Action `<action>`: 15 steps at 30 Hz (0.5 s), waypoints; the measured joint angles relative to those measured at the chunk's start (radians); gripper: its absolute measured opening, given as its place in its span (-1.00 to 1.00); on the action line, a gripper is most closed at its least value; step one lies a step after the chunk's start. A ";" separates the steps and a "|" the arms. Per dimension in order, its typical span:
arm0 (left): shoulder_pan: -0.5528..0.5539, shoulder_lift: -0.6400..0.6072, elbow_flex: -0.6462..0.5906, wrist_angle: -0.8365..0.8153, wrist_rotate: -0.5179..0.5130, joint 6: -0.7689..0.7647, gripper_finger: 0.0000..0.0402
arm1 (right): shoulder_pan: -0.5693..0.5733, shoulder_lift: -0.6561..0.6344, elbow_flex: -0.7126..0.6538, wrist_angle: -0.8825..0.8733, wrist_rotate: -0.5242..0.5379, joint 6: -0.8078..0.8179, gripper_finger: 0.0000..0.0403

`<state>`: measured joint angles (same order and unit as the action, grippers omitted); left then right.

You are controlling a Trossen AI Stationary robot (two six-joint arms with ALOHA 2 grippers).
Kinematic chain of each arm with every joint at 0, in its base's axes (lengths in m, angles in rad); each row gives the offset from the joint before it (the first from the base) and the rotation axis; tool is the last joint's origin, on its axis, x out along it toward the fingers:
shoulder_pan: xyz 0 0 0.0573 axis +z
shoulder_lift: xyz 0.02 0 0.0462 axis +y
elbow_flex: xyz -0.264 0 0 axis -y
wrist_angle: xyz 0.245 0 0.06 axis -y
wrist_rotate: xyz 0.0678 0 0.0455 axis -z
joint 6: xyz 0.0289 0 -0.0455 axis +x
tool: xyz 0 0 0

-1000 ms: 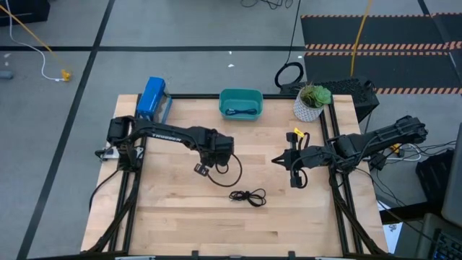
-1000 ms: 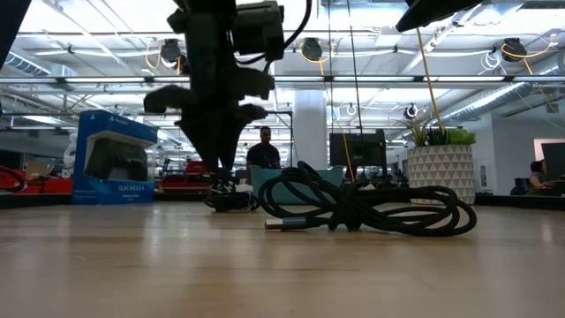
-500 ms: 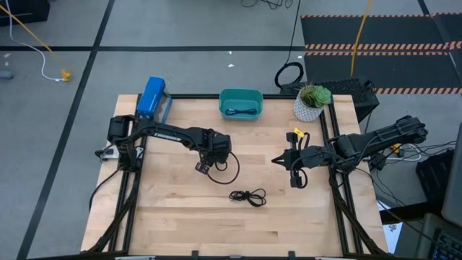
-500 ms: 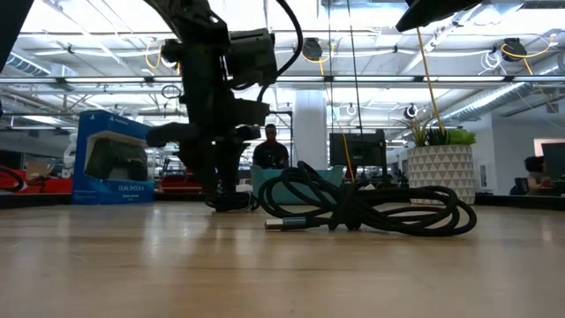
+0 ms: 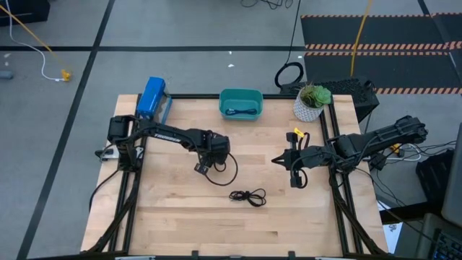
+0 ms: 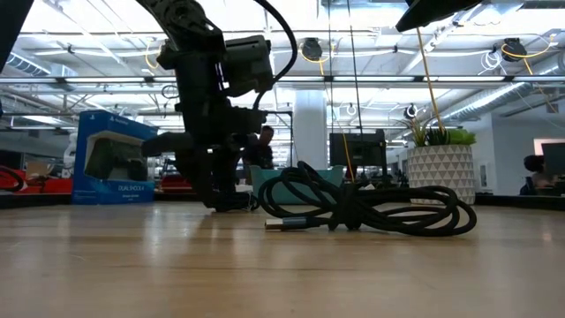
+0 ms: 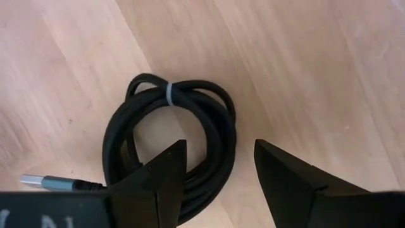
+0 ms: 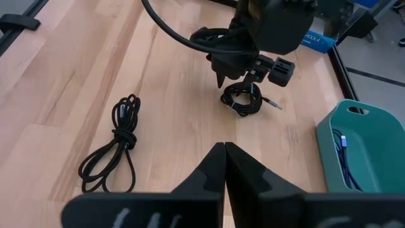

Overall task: Pick and place USB-C Cables
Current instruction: Put the top black charger cable into the blue bin

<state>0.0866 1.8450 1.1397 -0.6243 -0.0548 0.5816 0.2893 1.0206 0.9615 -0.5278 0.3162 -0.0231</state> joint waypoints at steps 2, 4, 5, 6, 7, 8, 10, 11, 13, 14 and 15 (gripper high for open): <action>0.006 0.000 0.000 -0.001 -0.001 0.005 -0.06 | 0.000 0.000 0.000 0.000 0.000 0.000 -1.00; 0.013 0.000 0.000 -0.001 0.000 0.013 -0.06 | 0.000 0.000 0.000 0.000 0.000 0.000 -1.00; 0.016 0.004 0.000 0.000 0.000 0.016 -0.06 | 0.000 0.000 0.000 0.000 0.000 0.000 -1.00; 0.019 0.011 0.000 0.002 0.000 0.022 -0.06 | 0.000 0.000 0.000 0.000 0.000 0.000 -1.00; 0.021 0.016 0.000 0.002 0.001 0.028 -0.06 | 0.000 0.000 0.000 0.000 0.000 0.000 -1.00; 0.023 0.018 0.000 0.001 0.002 0.033 -0.06 | 0.000 0.000 0.000 0.000 0.000 0.000 -1.00; 0.025 0.028 0.001 0.004 0.002 0.046 -0.06 | 0.000 0.000 0.000 0.001 0.001 0.000 -1.00; 0.025 0.029 0.004 0.004 0.002 0.055 -0.06 | 0.000 0.000 0.000 0.001 0.001 0.000 -1.00; 0.025 0.029 0.003 0.006 0.001 0.063 -0.06 | 0.000 0.000 0.000 0.001 0.001 -0.004 -1.00; 0.025 0.029 0.003 0.008 0.001 0.067 -0.07 | 0.000 0.000 0.000 0.001 0.001 -0.006 -1.00; 0.025 0.030 0.003 0.011 0.002 0.070 -0.08 | 0.000 0.000 0.000 0.000 0.001 -0.007 -1.00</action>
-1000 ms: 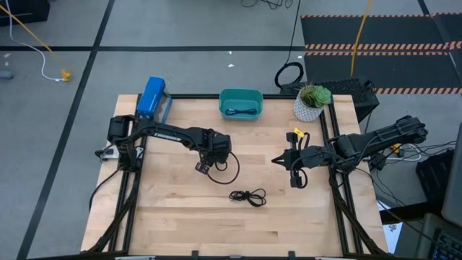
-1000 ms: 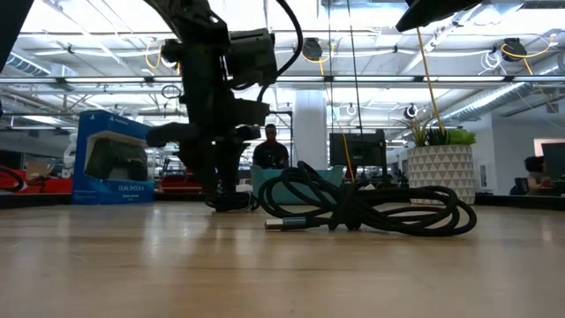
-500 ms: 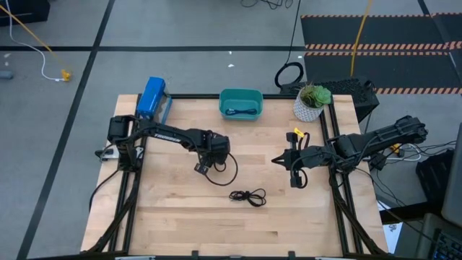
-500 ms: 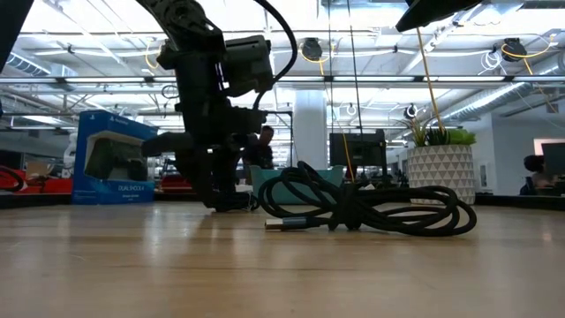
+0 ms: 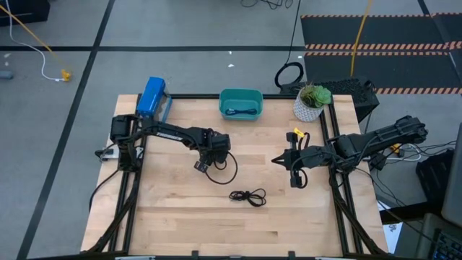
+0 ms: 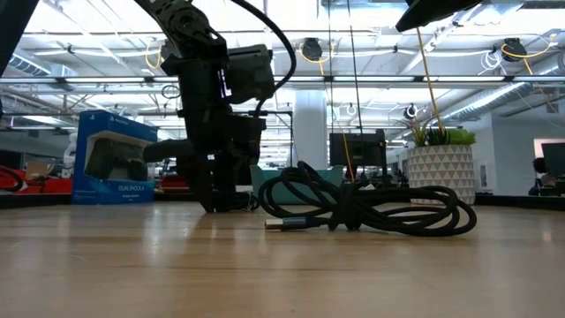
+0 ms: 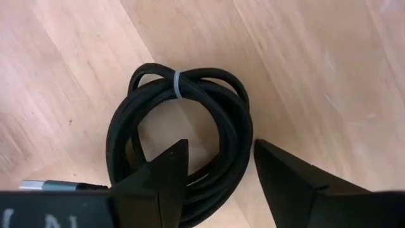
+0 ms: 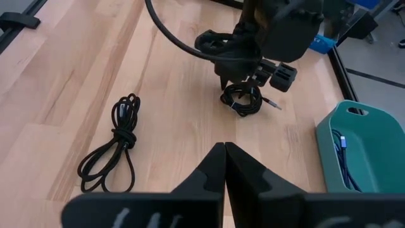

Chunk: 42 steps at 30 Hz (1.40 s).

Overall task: Pick and place USB-C Cables
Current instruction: Put the top black charger cable into the blue bin

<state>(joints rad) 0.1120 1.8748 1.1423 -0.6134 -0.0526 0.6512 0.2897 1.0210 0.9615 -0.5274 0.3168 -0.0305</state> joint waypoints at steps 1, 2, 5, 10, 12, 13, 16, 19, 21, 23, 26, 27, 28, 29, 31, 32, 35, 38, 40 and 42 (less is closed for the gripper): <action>0.000 0.000 -0.001 0.002 0.000 0.001 -0.11 | 0.000 0.000 0.000 0.000 0.000 0.000 -1.00; -0.001 0.000 -0.001 0.003 0.000 0.002 -0.14 | 0.000 0.000 0.000 0.000 0.000 0.000 -1.00; -0.001 0.001 -0.002 -0.002 0.004 0.002 -0.28 | 0.000 0.000 0.000 0.000 0.000 -0.001 -1.00; -0.002 0.002 -0.002 -0.012 0.010 0.001 -0.54 | 0.000 0.000 0.000 0.000 0.000 -0.001 -1.00; -0.002 0.002 -0.002 -0.016 0.011 0.000 -0.63 | 0.000 0.000 0.000 0.000 0.000 -0.001 -1.00; -0.002 0.002 -0.002 -0.018 0.012 -0.001 -0.67 | 0.000 0.000 0.000 0.000 0.000 -0.001 -1.00; -0.003 0.002 -0.002 -0.021 0.011 -0.005 -0.78 | 0.000 0.000 0.000 0.000 0.000 -0.001 -1.00; -0.003 0.002 -0.002 -0.019 0.004 -0.006 -0.84 | 0.000 0.000 0.000 0.000 0.000 -0.001 -1.00; -0.003 0.002 -0.002 -0.019 0.001 -0.015 -0.84 | 0.000 0.000 0.000 0.000 0.000 -0.001 -1.00; -0.003 0.000 0.002 -0.029 0.000 -0.029 -0.80 | 0.000 0.000 0.000 0.000 0.000 -0.003 -1.00; 0.000 -0.001 0.026 -0.089 -0.020 -0.043 -0.74 | 0.000 0.000 0.000 0.000 0.000 -0.004 -1.00; 0.001 -0.011 0.036 -0.115 -0.020 -0.053 -0.74 | 0.000 0.000 0.000 0.000 0.000 -0.005 -1.00; 0.001 -0.019 0.052 -0.139 -0.021 -0.063 -0.73 | 0.000 0.000 0.000 0.000 0.000 -0.007 -1.00; 0.000 -0.024 0.071 -0.155 -0.018 -0.073 -0.74 | 0.000 0.000 0.000 0.000 0.000 -0.008 -1.00; -0.002 -0.040 0.103 -0.201 -0.013 -0.094 -0.77 | 0.000 0.000 0.000 0.000 0.000 -0.009 -1.00; -0.003 -0.045 0.119 -0.231 -0.008 -0.109 -0.79 | 0.000 0.000 0.000 0.000 0.000 -0.009 -1.00; -0.001 -0.064 0.179 -0.288 -0.008 -0.162 -0.84 | 0.000 0.000 0.000 0.000 0.000 -0.009 -1.00; -0.001 -0.084 0.237 -0.343 -0.008 -0.241 -0.83 | 0.000 0.000 0.000 0.000 0.000 -0.008 -1.00; -0.002 -0.102 0.267 -0.354 -0.008 -0.295 -0.80 | 0.000 0.000 0.000 0.000 0.000 -0.009 -1.00; -0.002 -0.116 0.300 -0.380 -0.008 -0.334 -0.78 | 0.000 0.000 0.000 0.001 0.000 -0.008 -1.00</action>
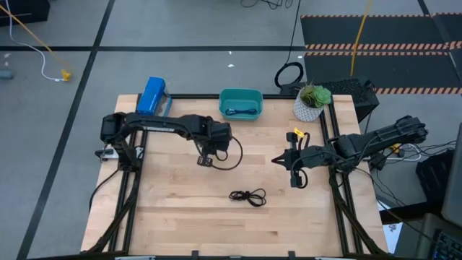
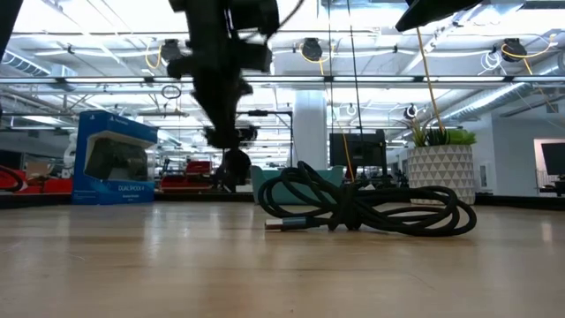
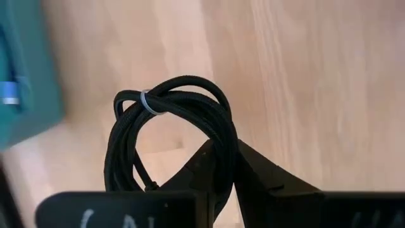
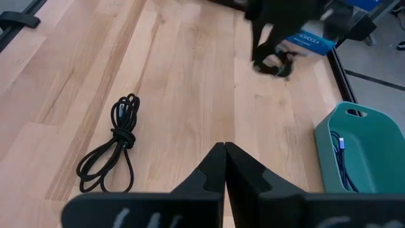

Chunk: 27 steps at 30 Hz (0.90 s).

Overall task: Pick and place USB-C Cables
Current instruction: Put the top black charger cable into the blue bin

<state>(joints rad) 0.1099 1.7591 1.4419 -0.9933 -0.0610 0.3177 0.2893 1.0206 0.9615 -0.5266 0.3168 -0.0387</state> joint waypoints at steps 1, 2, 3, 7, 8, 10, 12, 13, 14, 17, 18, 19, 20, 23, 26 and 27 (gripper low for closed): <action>0.000 -0.014 0.016 -0.004 0.000 -0.017 -0.78 | 0.000 0.000 0.000 0.000 0.000 0.000 -1.00; 0.000 -0.027 0.026 -0.014 -0.001 -0.033 -0.78 | 0.000 0.000 0.000 -0.001 0.000 0.000 -1.00; 0.000 -0.034 0.037 -0.027 -0.001 -0.049 -0.79 | 0.000 0.000 0.000 -0.001 0.000 0.000 -1.00; 0.000 -0.076 0.069 -0.086 -0.001 -0.105 -0.83 | 0.000 0.000 0.000 -0.001 0.000 0.000 -1.00; 0.000 -0.086 0.079 -0.103 -0.001 -0.114 -0.83 | 0.000 0.000 0.000 0.000 0.000 0.000 -1.00; 0.000 -0.117 0.089 -0.129 -0.001 -0.128 -0.82 | 0.000 0.000 0.000 0.000 0.000 0.000 -1.00; 0.000 -0.130 0.095 -0.170 -0.001 -0.147 -0.80 | 0.000 0.000 0.000 0.003 0.000 0.000 -1.00; 0.000 -0.144 0.097 -0.182 -0.001 -0.156 -0.79 | 0.000 0.000 0.000 0.003 0.000 0.000 -1.00; 0.000 -0.155 0.097 -0.200 -0.001 -0.166 -0.79 | 0.000 0.000 0.000 0.002 0.000 0.000 -1.00; -0.001 -0.190 0.099 -0.261 -0.001 -0.196 -0.81 | 0.000 0.000 0.000 0.006 0.000 0.000 -1.00; -0.001 -0.198 0.099 -0.275 -0.001 -0.207 -0.82 | 0.000 0.000 0.000 0.005 0.000 0.000 -1.00; -0.001 -0.205 0.099 -0.292 -0.001 -0.219 -0.82 | 0.000 0.000 0.000 0.008 0.000 0.000 -1.00; -0.001 -0.211 0.099 -0.307 -0.001 -0.229 -0.82 | 0.000 0.000 0.000 0.008 0.000 0.000 -1.00; -0.001 -0.242 0.099 -0.317 -0.001 -0.261 -0.81 | 0.000 0.000 0.000 0.009 0.000 -0.001 -1.00; -0.001 -0.260 0.100 -0.318 -0.001 -0.280 -0.80 | 0.000 0.000 0.000 0.008 0.000 -0.001 -1.00; -0.001 -0.261 0.100 -0.316 -0.001 -0.280 -0.80 | 0.000 0.000 0.000 0.007 0.000 -0.001 -1.00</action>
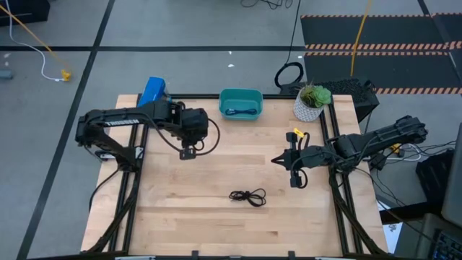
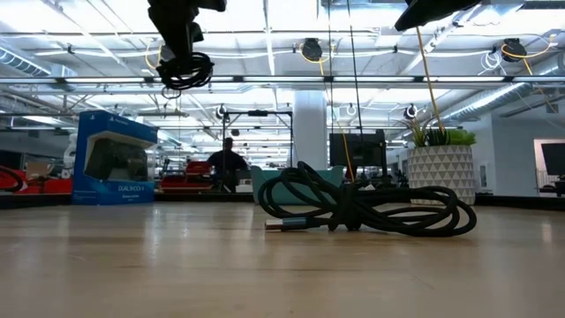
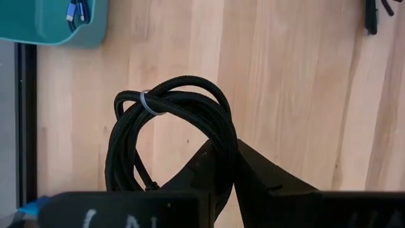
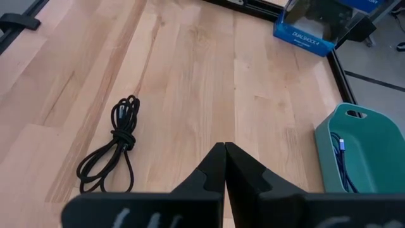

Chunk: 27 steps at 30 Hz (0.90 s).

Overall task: Pick and place USB-C Cables
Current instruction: Put the top black charger cable into the blue bin

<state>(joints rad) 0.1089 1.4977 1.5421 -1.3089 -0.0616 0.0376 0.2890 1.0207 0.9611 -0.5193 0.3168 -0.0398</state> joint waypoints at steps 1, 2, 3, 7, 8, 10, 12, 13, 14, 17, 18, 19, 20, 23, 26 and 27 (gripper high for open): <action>0.000 -0.002 0.000 0.002 0.000 0.001 -0.81 | 0.000 0.000 0.000 0.001 0.000 0.001 -1.00; 0.000 -0.002 0.000 0.001 0.000 0.001 -0.81 | 0.000 0.000 0.000 0.001 0.000 0.001 -1.00; 0.000 -0.002 0.000 0.000 0.000 0.001 -0.81 | 0.000 0.000 0.000 0.000 0.000 0.001 -1.00; 0.000 -0.001 0.000 0.004 0.000 0.002 -0.81 | 0.000 0.000 0.000 0.001 0.000 0.001 -1.00; 0.000 -0.001 0.000 0.010 0.000 0.002 -0.80 | 0.000 0.000 0.000 0.000 0.000 0.001 -1.00; 0.000 -0.001 0.000 0.040 -0.001 0.007 -0.80 | 0.000 0.000 0.000 0.001 0.000 0.001 -1.00; 0.000 -0.001 0.000 0.076 -0.001 0.028 -0.80 | 0.000 0.000 0.000 0.000 0.000 0.000 -1.00; 0.000 -0.001 0.000 0.091 -0.002 0.039 -0.80 | 0.000 0.000 0.000 0.001 0.000 0.000 -1.00; 0.000 -0.001 0.000 0.107 -0.003 0.053 -0.80 | 0.000 0.000 0.000 0.000 0.000 0.000 -1.00; 0.004 -0.001 0.000 0.155 -0.003 0.126 -0.80 | 0.000 0.000 0.000 0.001 0.000 -0.002 -1.00; 0.007 -0.001 0.000 0.172 -0.003 0.145 -0.80 | 0.000 0.000 0.000 0.001 0.000 -0.002 -1.00; 0.011 0.004 0.000 0.191 -0.003 0.158 -0.80 | 0.000 0.000 0.000 0.001 0.000 -0.002 -1.00; 0.017 0.007 0.000 0.211 -0.002 0.165 -0.80 | 0.000 0.000 0.000 0.001 0.000 -0.002 -1.00; 0.046 0.011 -0.002 0.255 -0.002 0.186 -0.79 | 0.000 0.000 0.000 0.001 0.000 -0.014 -1.00; 0.083 0.009 -0.002 0.320 -0.002 0.223 -0.79 | 0.000 0.000 0.000 0.012 0.000 -0.047 -1.00; 0.096 0.009 -0.002 0.341 -0.002 0.235 -0.79 | 0.000 0.000 0.000 0.020 0.001 -0.061 -1.00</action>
<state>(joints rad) 0.2046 1.5063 1.5406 -0.9680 -0.0639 0.2723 0.2890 1.0209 0.9611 -0.4995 0.3175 -0.1007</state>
